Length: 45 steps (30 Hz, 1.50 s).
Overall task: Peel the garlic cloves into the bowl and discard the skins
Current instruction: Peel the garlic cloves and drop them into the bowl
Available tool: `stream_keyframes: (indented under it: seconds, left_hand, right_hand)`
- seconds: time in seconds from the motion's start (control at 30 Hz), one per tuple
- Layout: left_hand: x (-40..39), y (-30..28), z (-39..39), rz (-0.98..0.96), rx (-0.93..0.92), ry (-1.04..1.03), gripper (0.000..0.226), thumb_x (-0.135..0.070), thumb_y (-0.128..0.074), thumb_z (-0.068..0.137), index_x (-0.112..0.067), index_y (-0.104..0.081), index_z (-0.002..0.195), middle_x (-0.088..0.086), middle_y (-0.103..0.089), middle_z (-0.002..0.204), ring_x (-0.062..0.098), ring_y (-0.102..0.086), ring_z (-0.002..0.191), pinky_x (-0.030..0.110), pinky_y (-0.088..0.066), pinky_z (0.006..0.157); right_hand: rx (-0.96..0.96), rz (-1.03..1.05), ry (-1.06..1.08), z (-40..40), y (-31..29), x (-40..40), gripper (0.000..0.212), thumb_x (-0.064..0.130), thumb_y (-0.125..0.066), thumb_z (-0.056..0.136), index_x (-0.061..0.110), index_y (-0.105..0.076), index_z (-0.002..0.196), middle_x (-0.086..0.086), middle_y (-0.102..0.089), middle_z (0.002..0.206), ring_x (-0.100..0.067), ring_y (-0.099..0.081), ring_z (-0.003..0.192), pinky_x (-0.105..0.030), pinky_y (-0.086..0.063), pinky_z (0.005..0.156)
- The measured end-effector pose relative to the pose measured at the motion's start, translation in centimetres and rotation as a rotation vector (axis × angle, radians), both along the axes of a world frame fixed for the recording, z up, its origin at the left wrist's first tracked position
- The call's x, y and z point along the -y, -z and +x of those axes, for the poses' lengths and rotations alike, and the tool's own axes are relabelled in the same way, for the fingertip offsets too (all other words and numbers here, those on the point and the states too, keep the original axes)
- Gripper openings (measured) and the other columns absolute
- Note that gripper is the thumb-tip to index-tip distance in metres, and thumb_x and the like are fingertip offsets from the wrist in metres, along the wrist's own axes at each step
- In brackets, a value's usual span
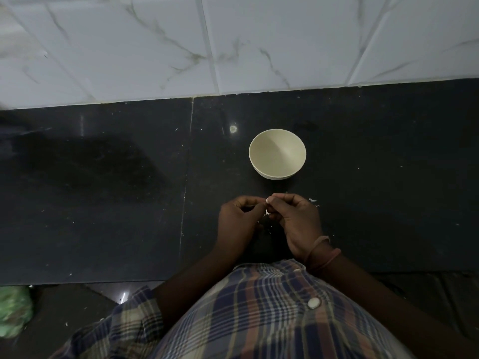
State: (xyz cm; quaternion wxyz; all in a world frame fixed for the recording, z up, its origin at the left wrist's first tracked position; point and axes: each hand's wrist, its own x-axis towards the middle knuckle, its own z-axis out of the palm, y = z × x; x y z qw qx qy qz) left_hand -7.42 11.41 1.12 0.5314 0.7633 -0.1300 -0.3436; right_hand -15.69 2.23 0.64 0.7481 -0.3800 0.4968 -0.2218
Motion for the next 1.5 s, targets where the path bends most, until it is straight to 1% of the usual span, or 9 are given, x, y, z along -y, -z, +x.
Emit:
stream_keyframes:
  seconds: [0.23,0.47,0.7,0.87,1.03,1.17,1.27,1.4,1.5]
  left_hand:
    - [0.2,-0.1,0.3,0.089,0.202,0.071,0.009,-0.031,-0.075,0.087,-0.023,-0.076,0.084,-0.008,-0.075,0.071,0.005,-0.070,0.061,0.027,-0.059,0.057]
    - [0.2,-0.5,0.7,0.116,0.250,0.160,0.013,-0.030,-0.074,0.088,-0.020,-0.074,0.080,-0.011,-0.071,0.062,-0.003,-0.063,0.053,0.012,-0.044,0.047]
    - [0.5,-0.2,1.3,0.154,0.254,0.207,0.016,-0.025,-0.071,0.087,-0.023,-0.069,0.071,-0.009,-0.068,0.059,-0.004,-0.059,0.049,0.014,-0.044,0.047]
    - [0.4,0.2,1.4,0.136,0.227,0.198,0.018,-0.026,-0.070,0.087,-0.021,-0.068,0.070,-0.007,-0.068,0.059,0.001,-0.060,0.051,0.020,-0.046,0.050]
    - [0.3,0.8,1.4,0.122,0.207,0.230,0.017,-0.028,-0.070,0.086,-0.021,-0.069,0.071,-0.003,-0.070,0.064,0.005,-0.061,0.054,0.028,-0.049,0.054]
    - [0.3,0.4,1.7,0.062,0.083,0.243,0.017,-0.026,-0.067,0.090,-0.021,-0.069,0.074,-0.002,-0.068,0.063,0.008,-0.059,0.055,0.028,-0.047,0.054]
    - [0.2,0.4,1.7,0.001,-0.080,0.228,0.018,-0.022,-0.065,0.091,-0.020,-0.068,0.073,0.000,-0.063,0.060,0.013,-0.054,0.054,0.027,-0.043,0.052]
    - [0.3,0.7,1.5,-0.099,-0.305,0.091,0.011,-0.021,-0.063,0.082,-0.012,-0.068,0.077,0.009,-0.061,0.066,0.017,-0.053,0.055,0.028,-0.041,0.052]
    - [0.6,1.1,2.0,-0.148,-0.422,-0.041,0.018,-0.008,-0.055,0.095,-0.007,-0.064,0.080,0.006,-0.060,0.067,0.014,-0.053,0.058,0.025,-0.043,0.052]
  right_hand:
    - [-0.038,-0.104,-0.064,-0.3,-0.4,-0.3,0.007,-0.001,-0.072,0.087,0.006,-0.074,0.088,-0.014,-0.076,0.083,-0.024,-0.073,0.075,-0.033,-0.061,0.068]
    - [-0.050,-0.097,-0.085,-0.5,-0.7,-0.2,0.009,-0.003,-0.072,0.086,0.005,-0.074,0.087,-0.012,-0.077,0.081,-0.024,-0.075,0.075,-0.032,-0.062,0.070]
    - [-0.047,-0.071,-0.120,-0.5,-0.6,0.2,0.008,-0.002,-0.070,0.088,0.005,-0.075,0.090,-0.015,-0.077,0.085,-0.030,-0.074,0.081,-0.041,-0.062,0.077]
    - [0.007,-0.039,-0.102,-0.5,-0.8,0.2,0.012,-0.005,-0.069,0.088,0.003,-0.064,0.095,-0.013,-0.074,0.078,-0.024,-0.071,0.069,-0.035,-0.062,0.065]
    - [-0.039,-0.114,-0.189,-0.7,-0.6,0.5,0.007,-0.003,-0.066,0.091,-0.003,-0.071,0.096,-0.020,-0.075,0.087,-0.027,-0.072,0.075,-0.040,-0.063,0.073]
    - [0.012,-0.003,-0.197,-0.7,-0.9,0.9,0.005,-0.003,-0.065,0.091,-0.001,-0.070,0.094,-0.017,-0.073,0.085,-0.027,-0.070,0.075,-0.041,-0.062,0.075]
    - [0.063,0.115,-0.175,-0.8,-1.1,1.2,0.007,-0.006,-0.061,0.093,-0.004,-0.068,0.094,-0.014,-0.072,0.080,-0.019,-0.067,0.065,-0.028,-0.061,0.060]
    - [0.131,0.240,-0.169,-0.9,-1.2,1.3,0.008,-0.007,-0.058,0.094,-0.005,-0.066,0.093,-0.012,-0.071,0.077,-0.015,-0.064,0.060,-0.023,-0.057,0.055]
    - [0.157,0.293,-0.171,-1.1,-1.1,1.4,0.009,-0.007,-0.058,0.094,-0.004,-0.066,0.092,-0.011,-0.071,0.077,-0.013,-0.066,0.058,-0.022,-0.057,0.056]
